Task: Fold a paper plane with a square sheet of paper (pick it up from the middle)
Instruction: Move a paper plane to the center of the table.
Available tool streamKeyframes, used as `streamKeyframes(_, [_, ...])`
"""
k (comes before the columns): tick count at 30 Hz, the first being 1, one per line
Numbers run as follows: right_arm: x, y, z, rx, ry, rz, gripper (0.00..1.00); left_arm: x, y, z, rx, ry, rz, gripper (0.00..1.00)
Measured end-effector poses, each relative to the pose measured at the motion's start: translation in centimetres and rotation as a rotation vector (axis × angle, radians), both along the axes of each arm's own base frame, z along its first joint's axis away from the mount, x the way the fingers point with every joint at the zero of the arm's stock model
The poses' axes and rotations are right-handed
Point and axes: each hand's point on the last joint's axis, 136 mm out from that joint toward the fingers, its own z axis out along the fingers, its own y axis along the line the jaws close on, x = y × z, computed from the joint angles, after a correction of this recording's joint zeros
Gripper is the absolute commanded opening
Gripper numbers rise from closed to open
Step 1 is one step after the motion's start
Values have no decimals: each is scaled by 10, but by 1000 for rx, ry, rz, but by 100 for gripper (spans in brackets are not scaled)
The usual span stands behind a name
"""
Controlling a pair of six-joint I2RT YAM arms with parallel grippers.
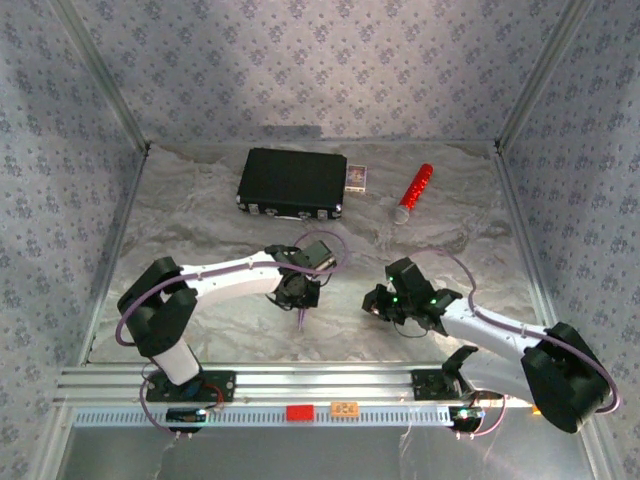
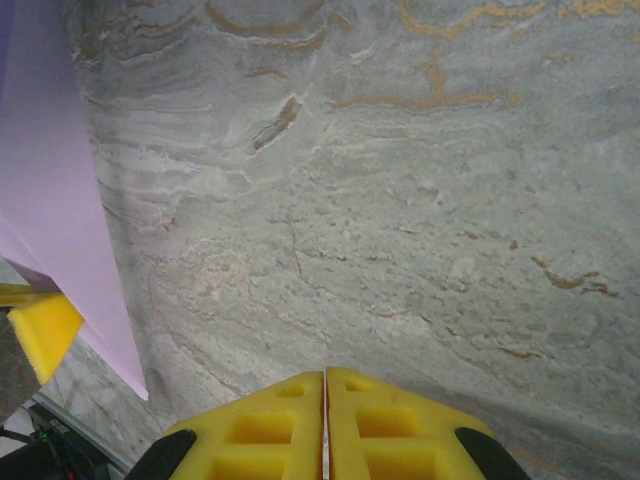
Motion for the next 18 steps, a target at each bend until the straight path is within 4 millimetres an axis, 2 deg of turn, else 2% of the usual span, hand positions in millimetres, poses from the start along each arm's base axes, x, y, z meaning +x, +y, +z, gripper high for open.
streamKeyframes(9, [0, 0, -7, -13, 18, 0, 11, -2, 0, -11, 24, 25, -6, 9])
streamKeyframes(18, [0, 0, -7, -13, 17, 1, 12, -4, -2, -12, 16, 39, -11, 12])
